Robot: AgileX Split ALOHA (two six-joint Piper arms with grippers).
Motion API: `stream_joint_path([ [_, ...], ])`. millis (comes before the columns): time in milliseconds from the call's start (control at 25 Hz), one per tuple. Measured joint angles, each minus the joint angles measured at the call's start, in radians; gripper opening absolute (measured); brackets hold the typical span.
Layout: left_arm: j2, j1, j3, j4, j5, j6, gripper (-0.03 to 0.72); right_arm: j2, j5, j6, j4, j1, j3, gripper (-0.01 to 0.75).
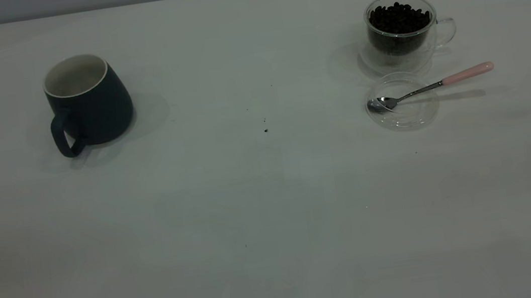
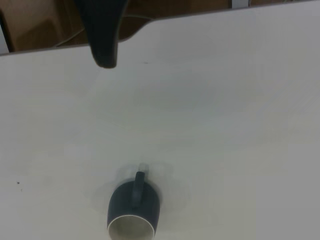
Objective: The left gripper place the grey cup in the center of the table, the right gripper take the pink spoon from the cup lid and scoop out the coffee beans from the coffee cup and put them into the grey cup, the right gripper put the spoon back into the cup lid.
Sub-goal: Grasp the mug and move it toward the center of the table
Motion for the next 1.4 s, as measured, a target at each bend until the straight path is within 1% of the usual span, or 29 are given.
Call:
stream_joint_path([
  [800,0.0,0.0,0.0,0.001,0.0,-0.003,0.565,0.0,0.0,0.0,0.0,0.0,0.0,0.573],
  [960,0.003,0.0,0.0,0.025,0.0,-0.034,0.565,0.0,0.0,0.001,0.0,0.0,0.0,0.573],
  [1120,0.108,0.0,-0.003,0.042,-0.012,-0.042,0.565,0.0,0.0,0.001,0.0,0.0,0.0,0.573],
  [1200,0.203,0.0,-0.013,0.047,-0.046,-0.048,0.565,0.0,0.0,0.001,0.0,0.0,0.0,0.573],
  [1240,0.259,0.0,-0.016,0.046,-0.08,-0.049,0.565,-0.001,0.0,0.001,0.0,0.0,0.0,0.573],
  [1400,0.492,0.0,-0.03,0.049,-0.279,-0.034,0.565,-0.001,0.0,0.001,0.0,0.0,0.0,0.573],
])
